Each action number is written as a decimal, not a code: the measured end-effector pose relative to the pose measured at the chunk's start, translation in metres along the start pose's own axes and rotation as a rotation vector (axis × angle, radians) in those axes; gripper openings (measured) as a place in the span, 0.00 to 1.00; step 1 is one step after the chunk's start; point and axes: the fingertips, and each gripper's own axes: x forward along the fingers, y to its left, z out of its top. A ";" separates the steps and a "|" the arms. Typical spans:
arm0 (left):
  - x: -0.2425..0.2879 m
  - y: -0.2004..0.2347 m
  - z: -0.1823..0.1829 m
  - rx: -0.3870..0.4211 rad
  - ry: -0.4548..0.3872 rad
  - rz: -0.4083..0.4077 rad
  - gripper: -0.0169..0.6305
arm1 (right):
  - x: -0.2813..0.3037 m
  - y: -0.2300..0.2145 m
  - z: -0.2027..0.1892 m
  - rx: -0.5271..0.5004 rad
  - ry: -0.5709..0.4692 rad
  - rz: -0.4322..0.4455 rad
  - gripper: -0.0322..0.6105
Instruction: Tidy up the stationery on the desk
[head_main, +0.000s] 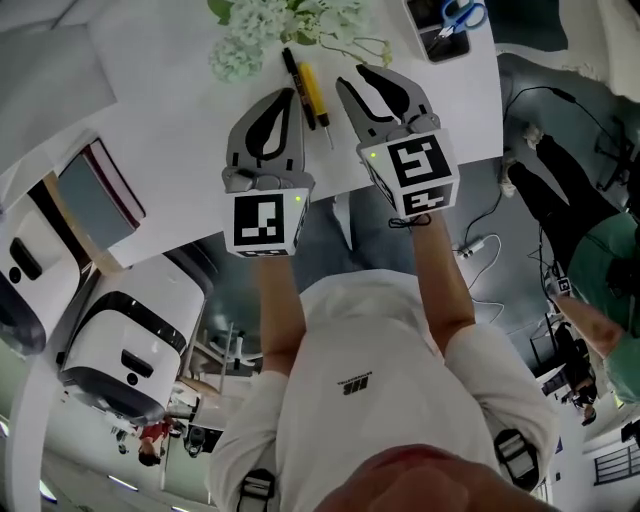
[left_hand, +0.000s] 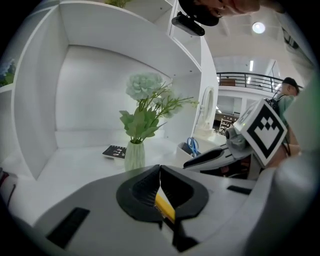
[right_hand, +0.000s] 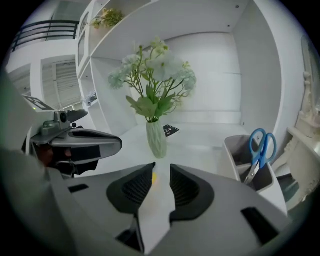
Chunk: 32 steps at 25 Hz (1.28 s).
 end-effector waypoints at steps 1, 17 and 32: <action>-0.001 0.002 -0.002 -0.005 0.002 0.005 0.03 | 0.004 0.004 -0.003 0.000 0.018 0.014 0.20; 0.010 0.019 -0.036 -0.044 0.045 0.027 0.03 | 0.065 0.030 -0.032 -0.013 0.165 0.112 0.19; 0.002 0.028 -0.044 -0.056 0.053 0.056 0.03 | 0.083 0.036 -0.047 0.012 0.244 0.125 0.20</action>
